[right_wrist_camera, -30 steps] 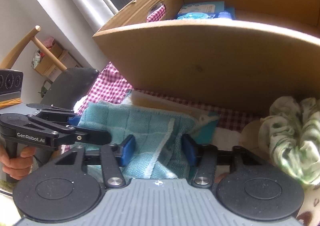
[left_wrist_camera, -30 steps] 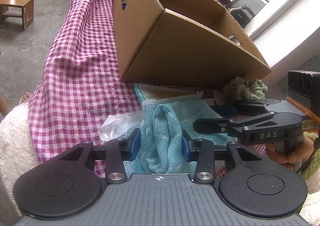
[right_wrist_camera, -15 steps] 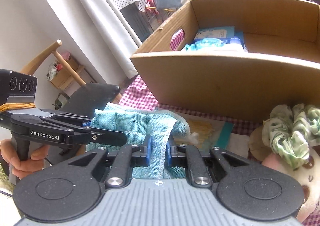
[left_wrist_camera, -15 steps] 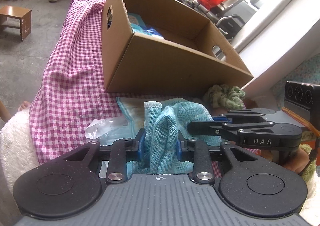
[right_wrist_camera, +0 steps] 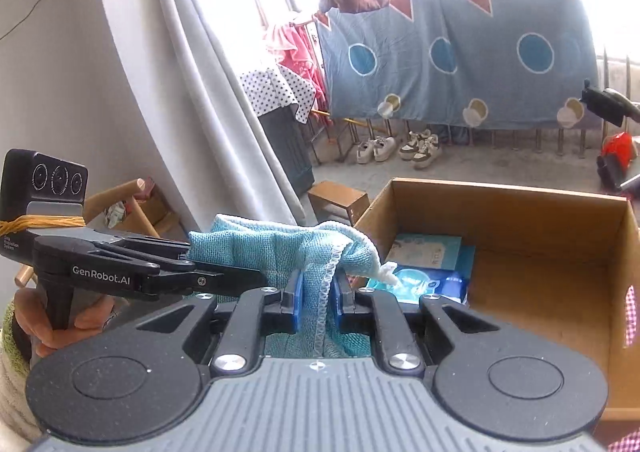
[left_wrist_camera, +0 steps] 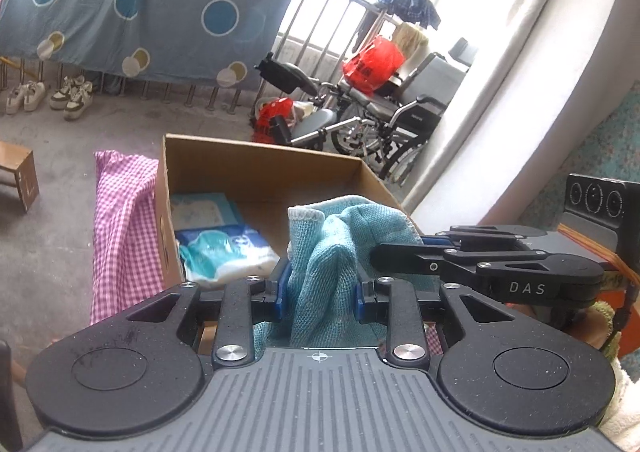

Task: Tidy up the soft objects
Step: 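Carry the blue towel with both grippers into the cardboard box and release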

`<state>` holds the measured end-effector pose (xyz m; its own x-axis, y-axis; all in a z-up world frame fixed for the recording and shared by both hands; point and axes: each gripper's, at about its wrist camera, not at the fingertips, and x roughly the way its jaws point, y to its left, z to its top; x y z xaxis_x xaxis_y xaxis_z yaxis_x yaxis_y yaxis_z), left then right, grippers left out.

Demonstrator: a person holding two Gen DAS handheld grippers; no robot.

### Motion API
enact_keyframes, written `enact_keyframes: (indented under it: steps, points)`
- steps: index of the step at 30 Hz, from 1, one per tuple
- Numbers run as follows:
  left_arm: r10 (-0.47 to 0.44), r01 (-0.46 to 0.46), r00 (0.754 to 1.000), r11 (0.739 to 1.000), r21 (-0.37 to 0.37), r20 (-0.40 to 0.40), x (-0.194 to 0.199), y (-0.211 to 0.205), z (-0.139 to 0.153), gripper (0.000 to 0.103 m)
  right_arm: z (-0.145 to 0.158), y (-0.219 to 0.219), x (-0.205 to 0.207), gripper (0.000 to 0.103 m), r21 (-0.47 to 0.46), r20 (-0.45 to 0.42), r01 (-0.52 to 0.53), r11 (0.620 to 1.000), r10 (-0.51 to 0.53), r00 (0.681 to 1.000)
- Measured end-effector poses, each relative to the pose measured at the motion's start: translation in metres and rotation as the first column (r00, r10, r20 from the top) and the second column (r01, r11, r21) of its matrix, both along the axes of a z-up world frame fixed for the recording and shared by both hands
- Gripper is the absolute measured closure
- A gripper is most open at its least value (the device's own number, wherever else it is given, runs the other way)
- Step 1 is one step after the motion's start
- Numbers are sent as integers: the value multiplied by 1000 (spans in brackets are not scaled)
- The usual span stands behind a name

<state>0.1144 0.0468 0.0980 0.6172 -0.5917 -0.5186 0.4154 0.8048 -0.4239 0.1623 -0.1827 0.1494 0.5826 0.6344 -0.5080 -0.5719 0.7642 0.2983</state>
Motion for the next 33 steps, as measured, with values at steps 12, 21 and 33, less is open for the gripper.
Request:
enact_keyframes:
  steps: [12, 21, 33]
  points:
    - [-18, 48, 988, 982, 185, -156, 112, -40, -53, 67, -97, 1, 137, 87, -111, -413, -30, 993, -18, 911]
    - [45, 7, 981, 963, 271, -187, 111, -30, -62, 28, -156, 12, 166, 87, -175, -628, -106, 979, -28, 778]
    - [199, -183, 978, 966, 181, -70, 55, 21, -36, 1, -112, 15, 156, 42, -249, -528, -36, 968, -104, 843]
